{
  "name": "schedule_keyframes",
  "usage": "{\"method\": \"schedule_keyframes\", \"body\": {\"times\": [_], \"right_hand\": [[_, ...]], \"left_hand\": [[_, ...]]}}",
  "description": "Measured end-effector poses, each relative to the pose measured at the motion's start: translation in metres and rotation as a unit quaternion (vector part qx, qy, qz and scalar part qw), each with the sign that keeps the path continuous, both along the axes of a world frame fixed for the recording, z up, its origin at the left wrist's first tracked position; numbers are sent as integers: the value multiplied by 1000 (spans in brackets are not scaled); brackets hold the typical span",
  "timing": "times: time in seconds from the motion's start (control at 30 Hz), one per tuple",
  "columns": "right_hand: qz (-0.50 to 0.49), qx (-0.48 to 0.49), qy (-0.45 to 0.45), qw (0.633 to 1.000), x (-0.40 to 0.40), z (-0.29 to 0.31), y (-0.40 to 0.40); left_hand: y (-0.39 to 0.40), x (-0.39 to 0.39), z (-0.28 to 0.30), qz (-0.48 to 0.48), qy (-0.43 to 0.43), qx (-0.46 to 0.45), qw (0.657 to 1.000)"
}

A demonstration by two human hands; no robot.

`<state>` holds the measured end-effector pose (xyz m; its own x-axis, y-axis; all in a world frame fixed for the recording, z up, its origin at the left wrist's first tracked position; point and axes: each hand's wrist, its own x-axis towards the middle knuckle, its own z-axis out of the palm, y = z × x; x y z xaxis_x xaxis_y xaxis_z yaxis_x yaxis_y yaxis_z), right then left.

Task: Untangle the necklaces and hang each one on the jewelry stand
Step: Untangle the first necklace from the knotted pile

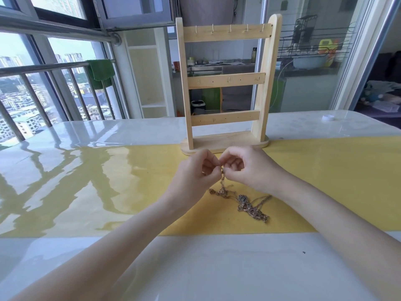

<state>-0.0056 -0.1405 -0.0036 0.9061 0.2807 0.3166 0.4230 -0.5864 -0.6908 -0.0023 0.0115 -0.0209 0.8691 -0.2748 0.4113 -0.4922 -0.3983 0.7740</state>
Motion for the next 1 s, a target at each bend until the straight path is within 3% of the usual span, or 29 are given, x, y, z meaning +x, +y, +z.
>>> {"method": "schedule_keyframes", "body": {"times": [0.17, 0.3, 0.47, 0.57, 0.67, 0.77, 0.9, 1.0], "right_hand": [[-21, -43, -27, 998, 0, -2, 1], [-21, 44, 57, 997, 0, -4, 0], [-15, 53, 83, 995, -1, -5, 0], [-13, 59, 88, 994, -2, -4, 1], [-7, 86, 84, 993, -3, -1, 0], [2, 93, 70, 993, -3, -1, -1], [6, 83, 62, 995, -2, -2, -2], [9, 133, 82, 988, -3, 0, -5]], "left_hand": [[1, 0, -4, 1, -135, 78, 988], [2, 3, -3, 15, -153, 123, 980], [3, 6, -5, 27, -160, 170, 972], [3, 6, -2, 34, -104, 144, 984], [2, 4, 4, 3, 71, 30, 997], [3, 1, 9, -58, 251, -136, 957], [6, -1, 11, -70, 262, -160, 949], [6, -1, 13, -82, 255, -153, 951]]}}
